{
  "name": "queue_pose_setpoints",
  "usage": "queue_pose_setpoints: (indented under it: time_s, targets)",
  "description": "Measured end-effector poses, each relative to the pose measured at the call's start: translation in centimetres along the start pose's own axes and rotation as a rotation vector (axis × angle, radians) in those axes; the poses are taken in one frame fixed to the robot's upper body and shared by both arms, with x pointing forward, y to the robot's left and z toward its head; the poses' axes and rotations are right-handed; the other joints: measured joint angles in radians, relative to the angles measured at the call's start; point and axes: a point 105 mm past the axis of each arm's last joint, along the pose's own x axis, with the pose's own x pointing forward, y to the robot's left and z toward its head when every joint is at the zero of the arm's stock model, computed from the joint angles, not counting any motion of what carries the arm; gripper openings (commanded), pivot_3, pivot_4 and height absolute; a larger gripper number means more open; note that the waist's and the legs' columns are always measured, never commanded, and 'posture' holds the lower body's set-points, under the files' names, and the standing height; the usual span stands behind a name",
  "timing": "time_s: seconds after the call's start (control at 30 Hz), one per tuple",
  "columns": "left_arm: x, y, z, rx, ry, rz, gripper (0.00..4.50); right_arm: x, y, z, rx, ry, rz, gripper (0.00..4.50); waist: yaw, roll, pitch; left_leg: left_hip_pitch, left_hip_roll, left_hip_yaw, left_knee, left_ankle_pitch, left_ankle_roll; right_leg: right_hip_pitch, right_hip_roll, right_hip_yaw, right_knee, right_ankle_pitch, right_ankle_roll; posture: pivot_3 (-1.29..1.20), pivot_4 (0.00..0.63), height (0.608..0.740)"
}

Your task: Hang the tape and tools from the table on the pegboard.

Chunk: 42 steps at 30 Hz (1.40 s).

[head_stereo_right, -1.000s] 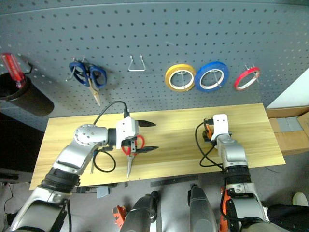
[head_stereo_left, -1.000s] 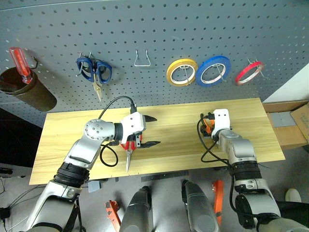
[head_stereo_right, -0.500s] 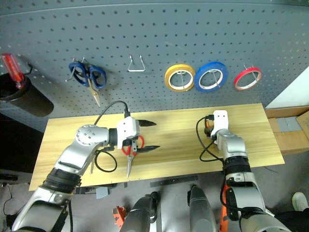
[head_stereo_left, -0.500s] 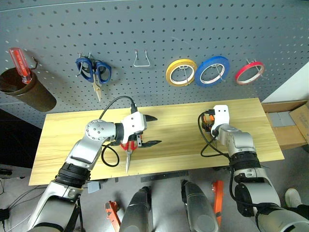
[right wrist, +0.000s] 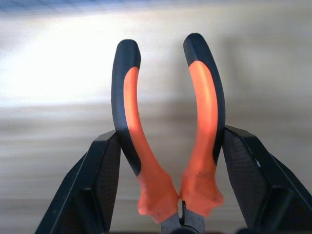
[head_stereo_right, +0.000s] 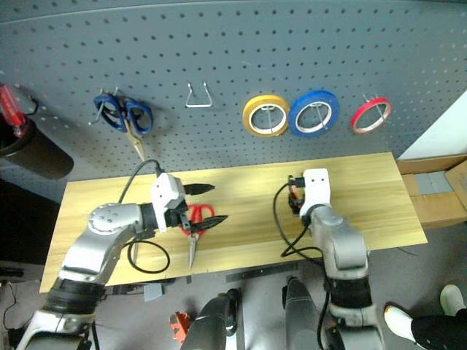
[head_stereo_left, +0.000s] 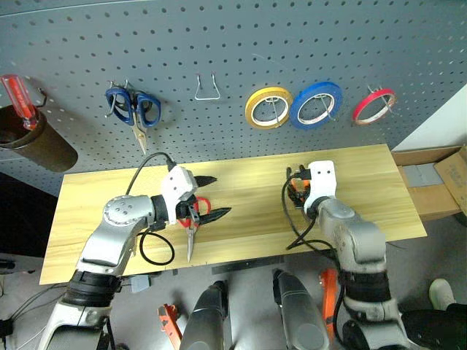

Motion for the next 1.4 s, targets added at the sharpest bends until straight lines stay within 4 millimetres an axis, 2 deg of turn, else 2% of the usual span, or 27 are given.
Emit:
queue_pose_setpoints:
  time_s: [0.1, 0.2, 0.27, 0.43, 0.5, 0.67, 0.8, 1.13, 1.23, 1.4]
  targets:
    - [-1.3, 0.1, -0.1, -0.049, -0.008, 0.06, 4.5, -2.5, 3.4, 1.8, 0.01, -0.1, 0.094, 2.66, 0.002, 0.0, 0.0, 0.0, 0.0, 0.0, 0.001, -0.001, 0.002, 0.0, 0.0, 0.0, 0.001, 0.0, 0.0, -0.11, 0.335, 0.74]
    - [-2.2, 0.5, 0.0, -0.059, -0.018, 0.124, 4.5, -4.1, 5.4, 4.2, -0.014, -0.212, 0.158, 2.66, 0.007, 0.0, 0.0, 0.001, 0.0, -0.001, 0.001, 0.0, 0.0, 0.0, 0.0, -0.001, 0.001, 0.001, -0.001, -0.1, 0.325, 0.74]
    - [-2.7, 1.2, 0.4, -0.049, -0.033, 0.172, 4.5, -4.5, 6.1, 5.8, -0.033, -0.274, 0.178, 2.66, 0.011, -0.001, -0.001, 0.001, 0.0, -0.003, 0.001, 0.001, -0.001, 0.0, 0.0, -0.003, 0.003, 0.002, -0.002, -0.09, 0.317, 0.74]
    - [-4.1, 2.4, 1.9, -0.037, -0.123, 0.241, 4.5, -4.7, 6.4, 11.7, -0.065, -0.483, 0.178, 2.66, 0.015, -0.002, -0.002, 0.003, -0.001, -0.003, 0.0, 0.004, -0.004, 0.0, 0.0, -0.007, 0.005, 0.003, -0.005, -0.06, 0.297, 0.74]
    - [-4.5, 2.7, 2.4, -0.043, -0.152, 0.252, 4.5, -4.5, 6.5, 12.9, -0.068, -0.526, 0.186, 2.66, 0.017, -0.002, -0.003, 0.003, -0.001, -0.003, 0.0, 0.004, -0.004, 0.0, 0.001, -0.007, 0.005, 0.003, -0.005, -0.04, 0.29, 0.74]
    - [-5.3, 2.8, 3.3, -0.041, -0.202, 0.268, 4.5, -3.3, 7.7, 14.0, -0.077, -0.559, 0.241, 2.66, 0.022, -0.003, -0.003, 0.003, 0.0, -0.001, 0.0, 0.006, -0.008, 0.0, 0.001, -0.006, 0.004, 0.003, -0.006, -0.01, 0.27, 0.74]
    - [-5.9, 2.7, 3.3, -0.035, -0.207, 0.296, 4.5, -3.5, 9.0, 15.4, -0.079, -0.622, 0.292, 2.66, 0.03, -0.003, -0.006, 0.003, 0.0, -0.002, -0.002, 0.006, -0.008, -0.001, 0.001, -0.007, 0.003, 0.003, -0.006, 0.01, 0.251, 0.74]
    - [-6.3, 3.6, 3.9, -0.01, -0.251, 0.38, 4.5, -2.8, 11.8, 17.0, -0.122, -0.676, 0.428, 2.66, 0.039, -0.012, -0.046, 0.004, -0.001, -0.002, -0.002, 0.006, -0.009, 0.0, 0.002, -0.007, 0.003, 0.003, -0.006, 0.02, 0.209, 0.74]
    - [-6.7, 4.2, 4.8, 0.006, -0.285, 0.419, 4.5, -2.7, 13.0, 18.1, -0.134, -0.701, 0.466, 2.66, 0.039, -0.012, -0.05, 0.006, -0.002, -0.001, -0.002, 0.007, -0.01, 0.0, 0.002, -0.007, 0.004, 0.005, -0.008, 0.02, 0.202, 0.74]
    - [-7.0, 4.6, 4.4, -0.009, -0.3, 0.447, 4.5, -2.6, 14.9, 20.1, -0.162, -0.758, 0.53, 2.66, 0.038, -0.012, -0.063, 0.006, -0.001, 0.0, -0.002, 0.007, -0.011, 0.0, 0.003, -0.007, 0.005, 0.005, -0.008, 0.02, 0.199, 0.74]
